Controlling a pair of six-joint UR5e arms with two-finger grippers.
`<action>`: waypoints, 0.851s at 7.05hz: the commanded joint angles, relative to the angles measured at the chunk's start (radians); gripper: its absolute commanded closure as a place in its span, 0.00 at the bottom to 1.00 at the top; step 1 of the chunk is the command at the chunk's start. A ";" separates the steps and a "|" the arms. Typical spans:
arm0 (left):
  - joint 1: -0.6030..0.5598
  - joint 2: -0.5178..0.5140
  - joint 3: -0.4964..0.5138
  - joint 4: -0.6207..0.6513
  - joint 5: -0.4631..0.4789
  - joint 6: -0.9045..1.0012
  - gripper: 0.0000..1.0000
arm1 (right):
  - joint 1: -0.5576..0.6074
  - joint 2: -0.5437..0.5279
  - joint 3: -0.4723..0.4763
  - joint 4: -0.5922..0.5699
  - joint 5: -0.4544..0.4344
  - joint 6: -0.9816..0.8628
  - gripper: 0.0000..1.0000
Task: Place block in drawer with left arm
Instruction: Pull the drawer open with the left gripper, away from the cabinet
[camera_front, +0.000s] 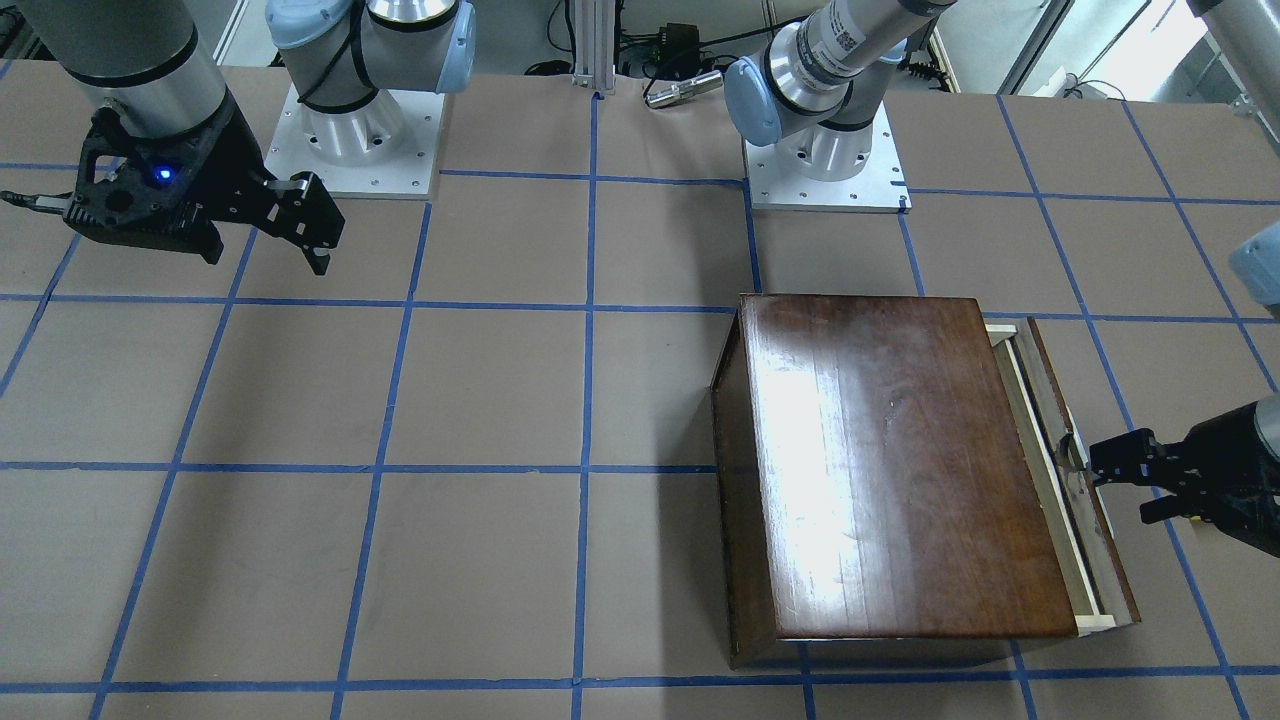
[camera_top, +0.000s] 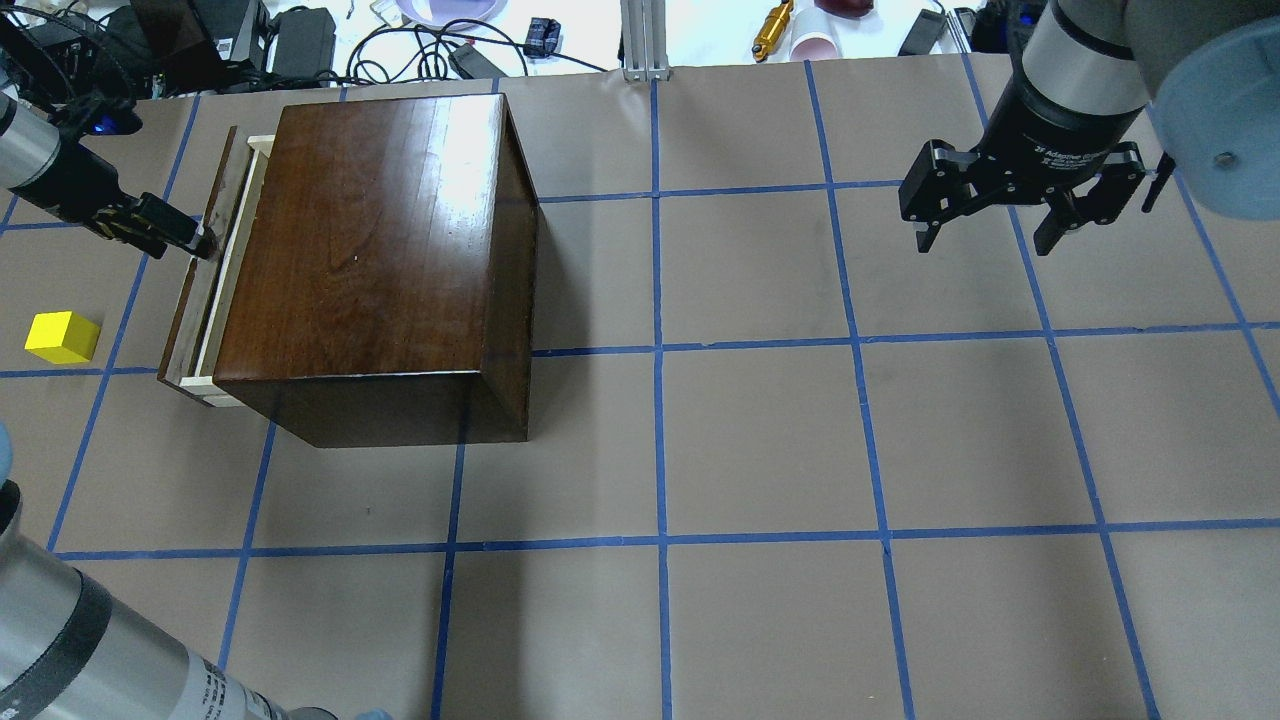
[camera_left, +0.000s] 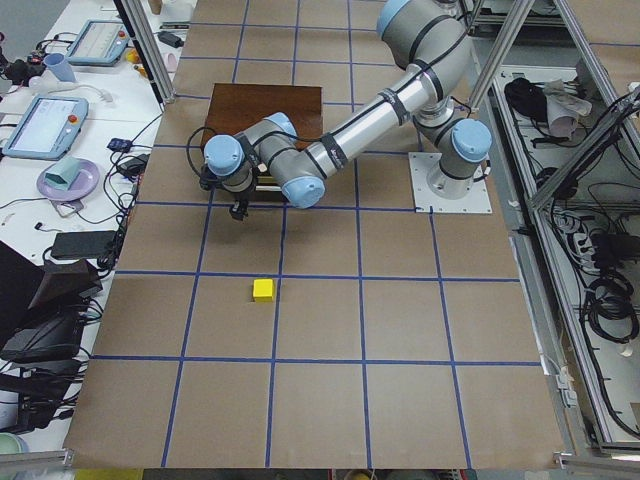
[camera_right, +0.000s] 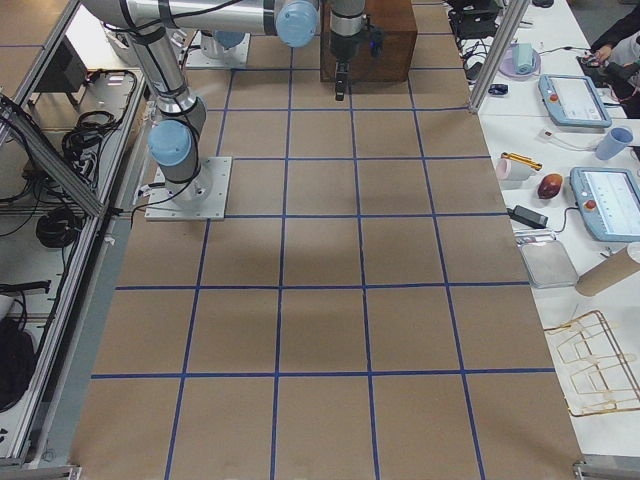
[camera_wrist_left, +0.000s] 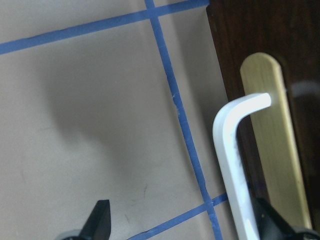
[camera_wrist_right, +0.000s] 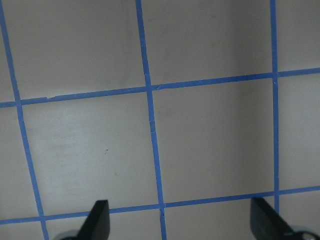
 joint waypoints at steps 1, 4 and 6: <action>0.009 -0.001 0.002 0.001 0.000 0.024 0.00 | 0.000 0.000 0.000 0.000 0.000 0.000 0.00; 0.010 -0.016 0.031 0.001 0.002 0.027 0.00 | -0.001 0.000 0.000 0.000 0.000 0.000 0.00; 0.010 -0.038 0.052 0.001 0.002 0.044 0.00 | 0.000 0.000 0.000 0.000 0.000 0.000 0.00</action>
